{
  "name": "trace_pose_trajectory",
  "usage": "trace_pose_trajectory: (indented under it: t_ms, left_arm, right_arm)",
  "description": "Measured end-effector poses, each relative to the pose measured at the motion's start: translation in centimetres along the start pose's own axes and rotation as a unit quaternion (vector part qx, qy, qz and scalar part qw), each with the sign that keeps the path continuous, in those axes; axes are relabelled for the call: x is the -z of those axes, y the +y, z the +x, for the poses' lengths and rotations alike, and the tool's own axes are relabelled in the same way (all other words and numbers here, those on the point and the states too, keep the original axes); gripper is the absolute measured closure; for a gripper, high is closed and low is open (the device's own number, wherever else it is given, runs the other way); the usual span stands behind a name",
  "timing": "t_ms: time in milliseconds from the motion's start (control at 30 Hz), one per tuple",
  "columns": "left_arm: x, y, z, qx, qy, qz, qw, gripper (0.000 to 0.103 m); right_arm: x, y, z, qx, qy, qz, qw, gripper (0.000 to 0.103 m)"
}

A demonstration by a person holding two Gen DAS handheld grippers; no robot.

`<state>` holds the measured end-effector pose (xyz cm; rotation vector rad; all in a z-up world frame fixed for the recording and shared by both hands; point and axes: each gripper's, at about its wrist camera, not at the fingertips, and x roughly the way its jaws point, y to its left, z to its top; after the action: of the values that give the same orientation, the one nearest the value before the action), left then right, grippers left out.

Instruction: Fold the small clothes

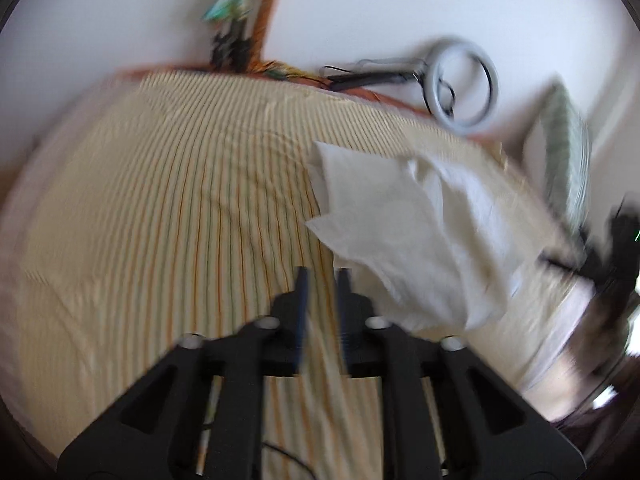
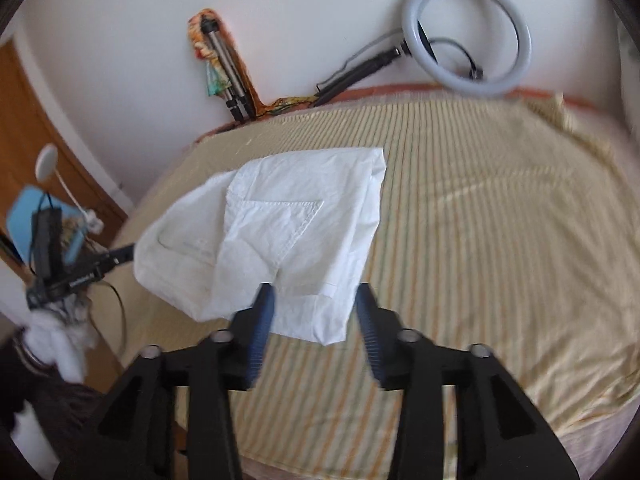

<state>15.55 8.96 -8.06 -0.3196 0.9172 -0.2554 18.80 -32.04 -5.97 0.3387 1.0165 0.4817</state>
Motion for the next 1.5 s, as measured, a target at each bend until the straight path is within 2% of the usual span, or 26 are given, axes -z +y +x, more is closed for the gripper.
trace_pose_trajectory:
  t_ms: [33, 133, 233, 433, 500, 533, 567, 633, 667, 700, 733, 867, 967, 1067, 1200, 1333, 1433, 1500]
  left_arm:
    - [-0.4, 0.6, 0.0, 0.015, 0.001, -0.026, 0.9996, 0.072]
    - [-1.4, 2.2, 0.9, 0.068, 0.024, -0.100, 0.9924, 0.064]
    - [-1.6, 3.4, 2.4, 0.099, 0.049, -0.155, 0.9818, 0.064]
    - [-1.6, 3.4, 5.6, 0.148, 0.103, -0.204, 0.9623, 0.064]
    - [-1.3, 2.9, 6.2, 0.151, 0.111, -0.207, 0.9602, 0.064]
    - [-1.3, 2.7, 6.5, 0.152, 0.114, -0.204, 0.9604, 0.066]
    - [-1.3, 2.3, 6.5, 0.148, 0.113, -0.199, 0.9622, 0.070]
    - [-1.5, 1.5, 6.2, 0.139, 0.106, -0.181, 0.9678, 0.088]
    - [-1.7, 1.1, 5.9, 0.129, 0.099, -0.171, 0.9719, 0.091]
    - [-1.7, 0.8, 5.6, 0.123, 0.091, -0.164, 0.9746, 0.096]
    - [-1.8, 0.4, 5.2, 0.118, 0.082, -0.155, 0.9775, 0.097]
    - [-2.3, -0.9, 3.5, 0.099, 0.050, -0.124, 0.9862, 0.100]
    - [-2.5, -3.0, 1.6, 0.082, 0.022, -0.075, 0.9935, 0.100]
    - [-1.1, -3.3, 2.2, 0.059, 0.036, -0.051, 0.9963, 0.100]
    - [1.5, -2.6, 4.9, 0.024, 0.082, -0.044, 0.9954, 0.101]
    - [1.7, -3.1, 4.1, 0.012, 0.071, -0.017, 0.9973, 0.100]
    - [1.7, -3.8, 3.4, 0.007, 0.066, 0.004, 0.9978, 0.100]
    - [1.4, -4.2, 2.4, 0.003, 0.057, 0.021, 0.9982, 0.099]
  right_arm:
    - [-0.2, -0.5, 0.5, -0.008, 0.005, 0.016, 1.000, 0.059]
    - [-0.6, -1.8, 1.9, -0.037, 0.018, 0.058, 0.997, 0.059]
    - [-0.7, -2.6, 2.6, -0.052, 0.023, 0.091, 0.994, 0.059]
    - [-0.8, -2.1, 3.8, -0.075, 0.039, 0.097, 0.992, 0.060]
    - [-1.0, -1.6, 4.0, -0.076, 0.042, 0.094, 0.992, 0.067]
    - [-1.0, -1.4, 4.2, -0.077, 0.044, 0.093, 0.992, 0.069]
    - [-1.1, -1.2, 4.3, -0.078, 0.045, 0.092, 0.992, 0.077]
    - [-1.3, -1.2, 4.4, -0.085, 0.045, 0.092, 0.991, 0.092]
    - [-1.4, -1.1, 4.4, -0.089, 0.045, 0.090, 0.991, 0.097]
    - [-1.5, -0.9, 4.2, -0.089, 0.039, 0.087, 0.992, 0.098]
    - [-1.6, -0.7, 3.9, -0.084, 0.033, 0.080, 0.993, 0.100]
    - [-2.1, -0.4, 2.3, -0.081, 0.015, 0.074, 0.994, 0.101]
    - [-2.4, -0.8, 0.5, -0.096, 0.003, 0.095, 0.991, 0.101]
    - [-2.1, -1.1, -0.7, -0.097, -0.002, 0.092, 0.991, 0.101]
    - [-0.1, -2.0, 1.3, -0.069, 0.044, 0.099, 0.992, 0.102]
    - [1.2, -1.3, 2.6, -0.033, 0.073, 0.068, 0.994, 0.102]
    - [1.0, -0.8, 2.0, -0.012, 0.066, 0.058, 0.996, 0.102]
    - [0.3, 0.5, 1.2, 0.022, 0.060, 0.013, 0.998, 0.097]
